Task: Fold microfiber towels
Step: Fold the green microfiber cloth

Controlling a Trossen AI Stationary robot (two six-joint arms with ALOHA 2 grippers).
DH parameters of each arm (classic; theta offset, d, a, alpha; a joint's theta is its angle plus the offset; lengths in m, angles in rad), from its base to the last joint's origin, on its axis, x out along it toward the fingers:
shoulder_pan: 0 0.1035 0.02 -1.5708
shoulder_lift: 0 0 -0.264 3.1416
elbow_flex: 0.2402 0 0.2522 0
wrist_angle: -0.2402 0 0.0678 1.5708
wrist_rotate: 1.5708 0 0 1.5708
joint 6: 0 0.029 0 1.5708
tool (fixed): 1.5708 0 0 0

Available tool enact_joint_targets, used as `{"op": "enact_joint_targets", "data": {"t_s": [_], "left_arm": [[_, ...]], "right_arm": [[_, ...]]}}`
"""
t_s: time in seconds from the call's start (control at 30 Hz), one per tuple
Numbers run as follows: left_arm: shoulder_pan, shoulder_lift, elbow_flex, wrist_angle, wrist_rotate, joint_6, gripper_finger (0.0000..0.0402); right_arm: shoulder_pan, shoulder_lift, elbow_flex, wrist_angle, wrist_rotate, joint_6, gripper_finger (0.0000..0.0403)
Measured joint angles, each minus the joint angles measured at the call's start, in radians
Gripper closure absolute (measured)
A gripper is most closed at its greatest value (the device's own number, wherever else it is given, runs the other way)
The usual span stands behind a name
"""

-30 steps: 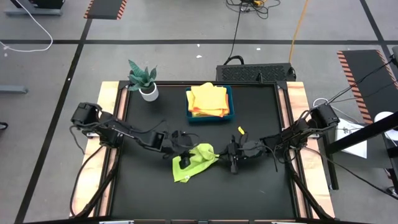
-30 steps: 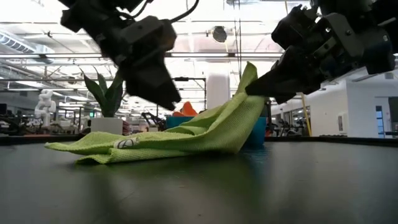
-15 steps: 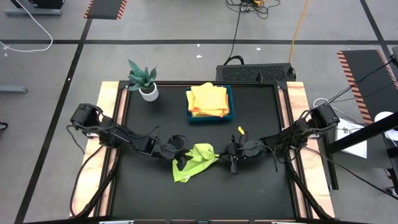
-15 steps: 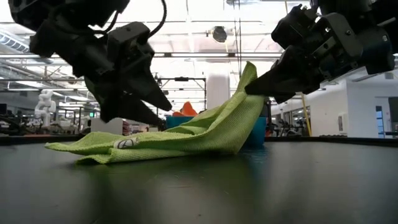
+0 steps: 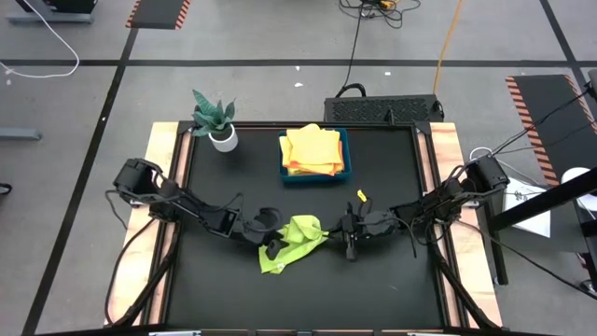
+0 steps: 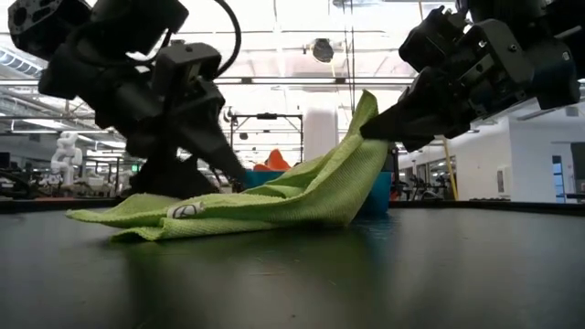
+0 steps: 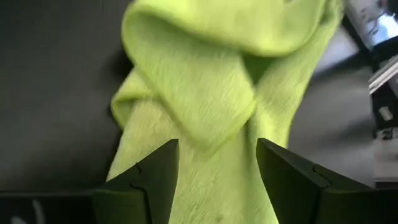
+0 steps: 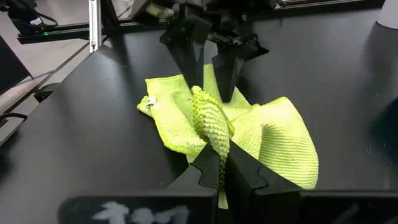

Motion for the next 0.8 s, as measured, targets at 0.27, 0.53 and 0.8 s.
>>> {"op": "enact_joint_targets", "data": {"t_s": [0.27,0.53,0.8], "left_arm": [[0.029,0.084,0.041,0.026,0.026,0.001,0.0186],[0.047,0.102,0.038,0.106,0.047,0.022,0.0186],[0.047,0.102,0.038,0.120,0.045,0.010,0.0186]], "right_arm": [[0.000,0.000,0.000,0.002,0.000,0.000,0.0403],[0.000,0.000,-0.001,-0.008,-0.001,0.000,0.0403],[0.000,0.000,-0.001,-0.008,-0.001,0.000,0.0403]]}}
